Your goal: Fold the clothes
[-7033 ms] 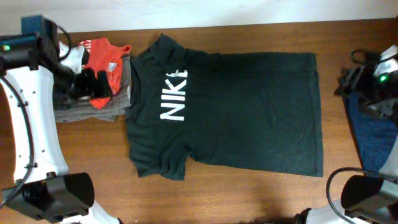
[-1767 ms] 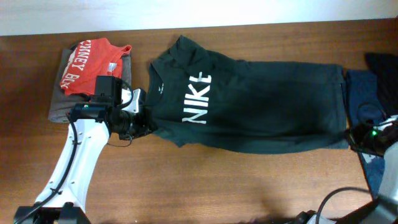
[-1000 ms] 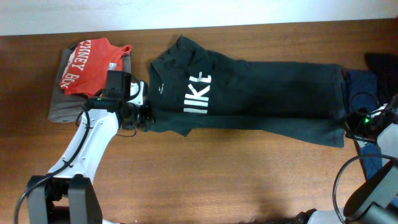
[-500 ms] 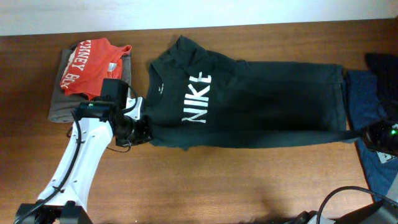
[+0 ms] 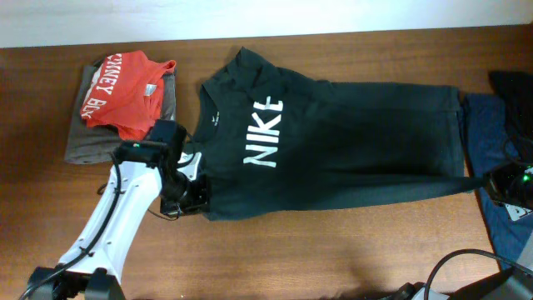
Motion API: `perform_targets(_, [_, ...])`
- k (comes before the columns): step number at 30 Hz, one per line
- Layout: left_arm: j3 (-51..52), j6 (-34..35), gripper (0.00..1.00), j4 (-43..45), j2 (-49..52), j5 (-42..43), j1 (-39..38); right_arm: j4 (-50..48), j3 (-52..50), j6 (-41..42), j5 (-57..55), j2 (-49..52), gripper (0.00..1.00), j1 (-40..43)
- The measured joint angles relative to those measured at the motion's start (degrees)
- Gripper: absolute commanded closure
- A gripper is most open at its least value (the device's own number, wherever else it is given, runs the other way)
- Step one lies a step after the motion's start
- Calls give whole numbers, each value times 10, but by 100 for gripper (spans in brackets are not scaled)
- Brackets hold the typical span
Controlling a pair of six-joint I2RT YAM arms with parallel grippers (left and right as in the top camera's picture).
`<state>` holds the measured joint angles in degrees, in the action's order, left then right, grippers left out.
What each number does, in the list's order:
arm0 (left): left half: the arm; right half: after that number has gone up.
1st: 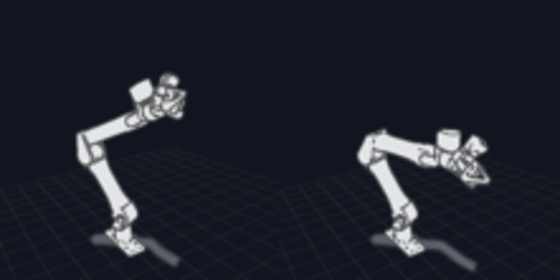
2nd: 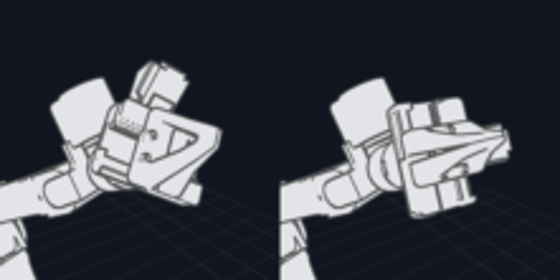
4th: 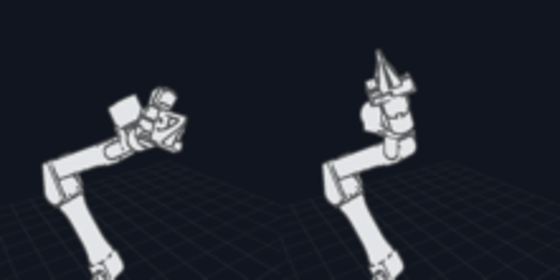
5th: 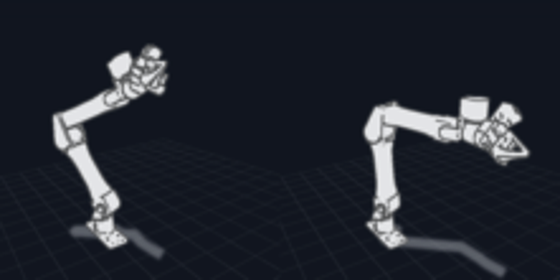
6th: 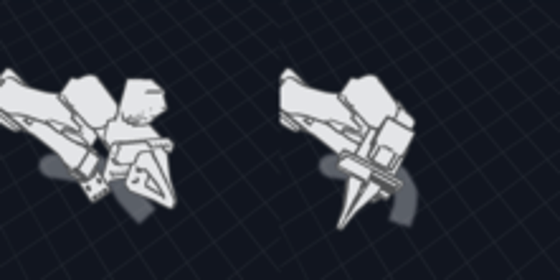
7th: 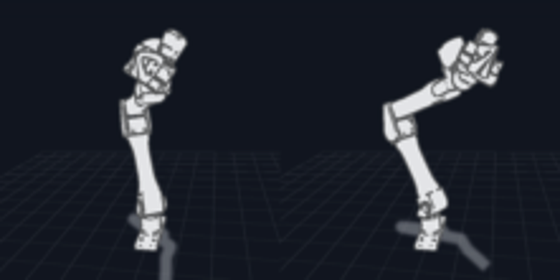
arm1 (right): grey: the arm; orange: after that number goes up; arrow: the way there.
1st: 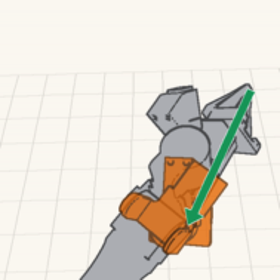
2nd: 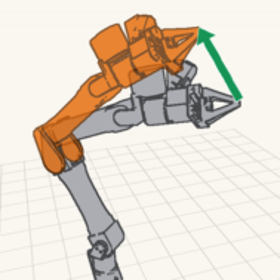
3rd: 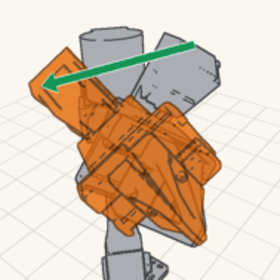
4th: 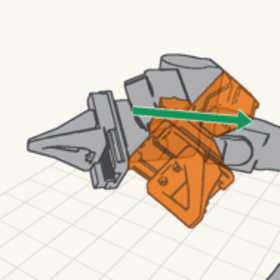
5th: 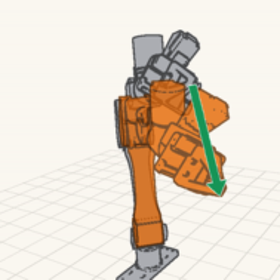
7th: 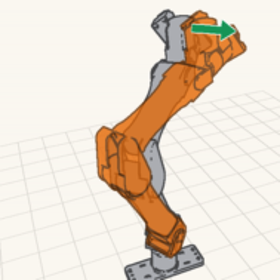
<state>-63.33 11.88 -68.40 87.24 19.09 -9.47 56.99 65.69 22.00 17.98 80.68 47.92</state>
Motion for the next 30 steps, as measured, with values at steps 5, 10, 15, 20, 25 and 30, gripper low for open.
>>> perform_targets(5, [49,14,64,164,2,-37,-3,-3,0,0,-2,0,96,0])
perform_targets(10, [56,19,37,237,8,-78,-3,-7,0,0,-2,0,96,0])
perform_targets(15, [57,10,49,145,13,-31,-7,-9,0,0,-2,0,96,0])
perform_targets(20, [78,-5,48,125,13,-16,-72,-10,0,0,-2,0,96,0])
perform_targets(25, [138,-9,40,221,15,-18,-109,-11,0,-1,-2,0,96,0])
perform_targets(30, [151,-9,37,271,15,-52,-109,-11,0,-2,-2,0,96,0])
